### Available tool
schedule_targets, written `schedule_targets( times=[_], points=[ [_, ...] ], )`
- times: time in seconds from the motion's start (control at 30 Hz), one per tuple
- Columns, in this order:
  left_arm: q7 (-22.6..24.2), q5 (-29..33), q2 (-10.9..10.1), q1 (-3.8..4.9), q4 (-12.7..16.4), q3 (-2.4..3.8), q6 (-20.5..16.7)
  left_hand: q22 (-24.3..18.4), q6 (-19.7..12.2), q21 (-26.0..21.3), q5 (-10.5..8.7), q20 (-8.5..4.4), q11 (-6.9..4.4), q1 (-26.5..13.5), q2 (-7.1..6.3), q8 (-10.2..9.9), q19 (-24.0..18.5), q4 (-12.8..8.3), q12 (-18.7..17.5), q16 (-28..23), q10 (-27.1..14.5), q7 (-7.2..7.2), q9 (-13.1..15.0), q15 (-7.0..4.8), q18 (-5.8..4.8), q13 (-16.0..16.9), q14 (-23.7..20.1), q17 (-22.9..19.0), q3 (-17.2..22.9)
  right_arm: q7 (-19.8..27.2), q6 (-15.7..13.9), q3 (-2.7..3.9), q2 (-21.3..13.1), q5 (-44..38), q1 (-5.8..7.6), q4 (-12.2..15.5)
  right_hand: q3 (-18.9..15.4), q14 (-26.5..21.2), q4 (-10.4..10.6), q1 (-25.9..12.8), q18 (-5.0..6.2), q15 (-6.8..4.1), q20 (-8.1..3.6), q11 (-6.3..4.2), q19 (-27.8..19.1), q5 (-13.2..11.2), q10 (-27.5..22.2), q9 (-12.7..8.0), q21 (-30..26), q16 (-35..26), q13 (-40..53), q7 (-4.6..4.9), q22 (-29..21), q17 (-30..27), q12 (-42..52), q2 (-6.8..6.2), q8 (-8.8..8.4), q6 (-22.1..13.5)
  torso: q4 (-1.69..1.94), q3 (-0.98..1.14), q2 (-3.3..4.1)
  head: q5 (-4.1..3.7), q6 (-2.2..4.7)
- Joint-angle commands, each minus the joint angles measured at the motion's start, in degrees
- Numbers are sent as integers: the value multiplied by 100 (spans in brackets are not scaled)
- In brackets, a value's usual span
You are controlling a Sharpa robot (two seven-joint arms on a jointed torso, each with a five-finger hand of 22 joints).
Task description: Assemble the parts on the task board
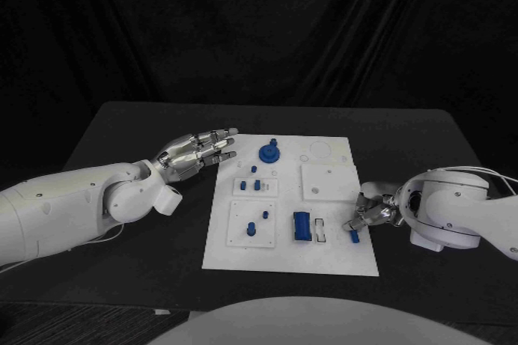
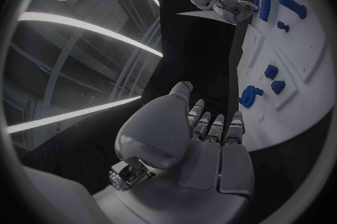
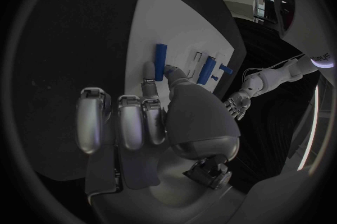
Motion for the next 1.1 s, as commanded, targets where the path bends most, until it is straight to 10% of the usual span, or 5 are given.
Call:
schedule_targets(
  times=[0.03, 1.1],
  points=[
    [60, 5, 8, -11, 1, 4, 79, -5, 18, 33, 30, 49, 37, 38, -7, 26, -8, -10, 27, 28, -3, -1, 3, 21, 62, 7, 1, 4, 36, 47, -347, -32, -18, 560, -49, 69, 1428, 404, -1339, -100, 29, 33, 41, 40, 254, 12, 605, -1319, -16, -6, 1505, 2, 1233, 348, 14, -4, 48, 19, -1, 1, -2, -1, 0],
    [25, 5, 43, -14, -15, 4, 102, -7, 7, 33, 35, 48, 58, 36, -7, 22, -9, -21, 33, 29, 18, 4, 1, 6, 62, 13, 2, 5, 49, 344, -784, -30, 256, 1875, 26, 114, 1641, 412, -1274, -453, 25, 49, 53, 38, 263, -86, 605, -1358, 7, 16, 1505, 2, 1238, 376, 14, 5, 45, -43, 1, -2, 0, -13, 0]
  ],
)
